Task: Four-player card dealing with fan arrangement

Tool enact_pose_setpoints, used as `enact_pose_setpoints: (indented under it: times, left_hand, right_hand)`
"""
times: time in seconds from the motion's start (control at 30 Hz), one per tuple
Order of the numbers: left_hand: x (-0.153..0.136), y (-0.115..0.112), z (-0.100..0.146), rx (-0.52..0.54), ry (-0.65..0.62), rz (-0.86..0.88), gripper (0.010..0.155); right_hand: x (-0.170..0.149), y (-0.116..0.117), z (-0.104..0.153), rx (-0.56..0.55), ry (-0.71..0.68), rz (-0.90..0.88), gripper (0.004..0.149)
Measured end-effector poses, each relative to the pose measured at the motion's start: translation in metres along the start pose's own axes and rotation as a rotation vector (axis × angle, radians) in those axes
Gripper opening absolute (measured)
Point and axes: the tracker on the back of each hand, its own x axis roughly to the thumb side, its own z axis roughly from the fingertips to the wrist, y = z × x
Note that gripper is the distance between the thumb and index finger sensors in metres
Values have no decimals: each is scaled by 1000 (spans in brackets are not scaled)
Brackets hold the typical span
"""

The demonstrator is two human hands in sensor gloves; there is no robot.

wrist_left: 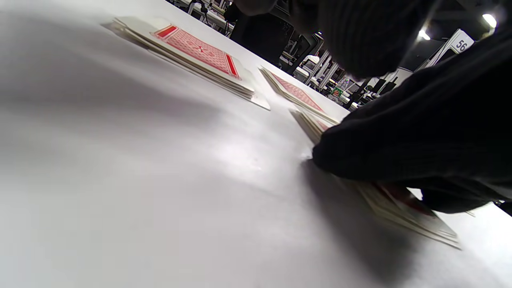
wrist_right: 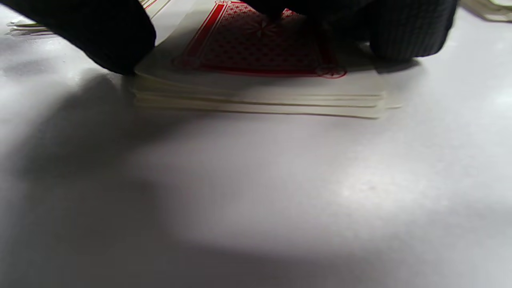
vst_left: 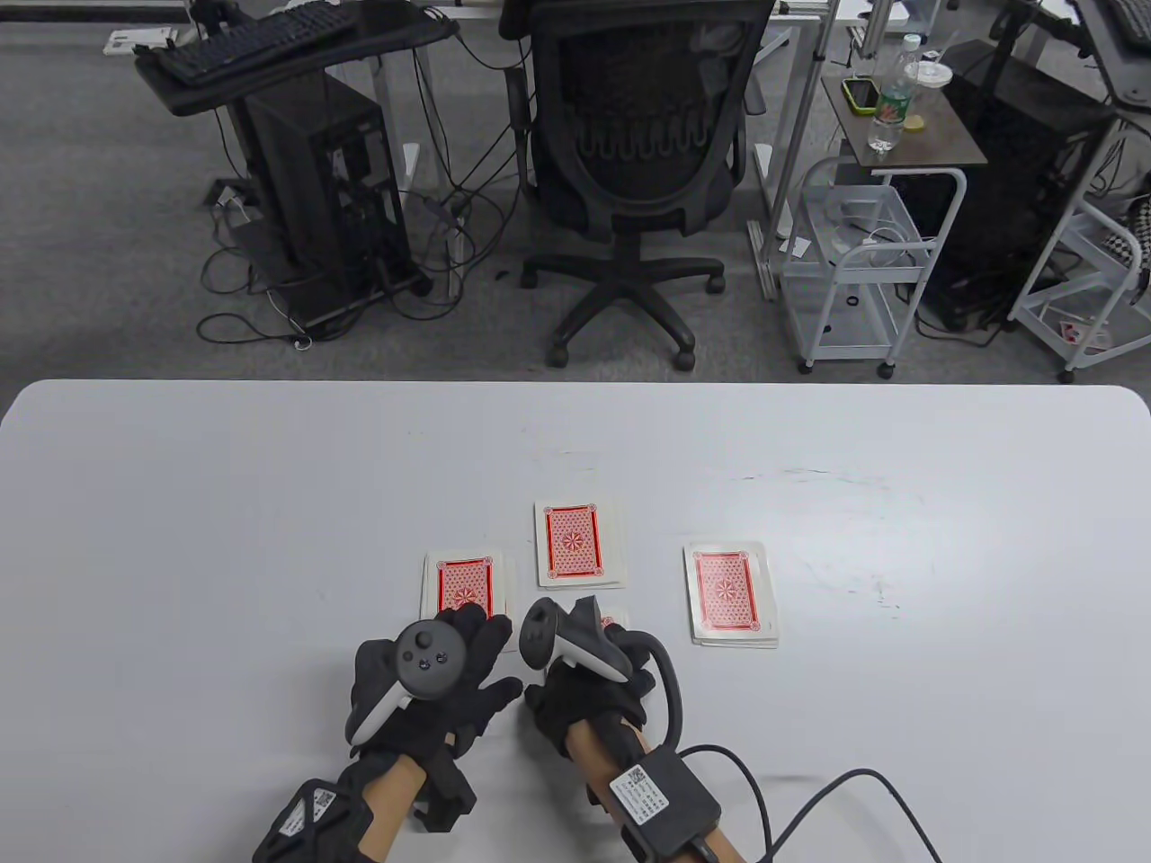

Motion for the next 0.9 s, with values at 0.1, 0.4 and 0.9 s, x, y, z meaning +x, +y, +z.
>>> enact_pose_setpoints:
  times: [0.1,0.4,0.9]
  left_hand:
    - [-1,-1,-1,-5,9,-6,73]
    - [-1,-1,0,0,8,-6,72]
    - [-10,4,-1,22,36,107,70]
  right_hand:
    - [2,1,0,-22,14,15,89]
    - [16,13,-2,-85,64,184,83]
    - [-19,-13,11,-129,-47,-78,71]
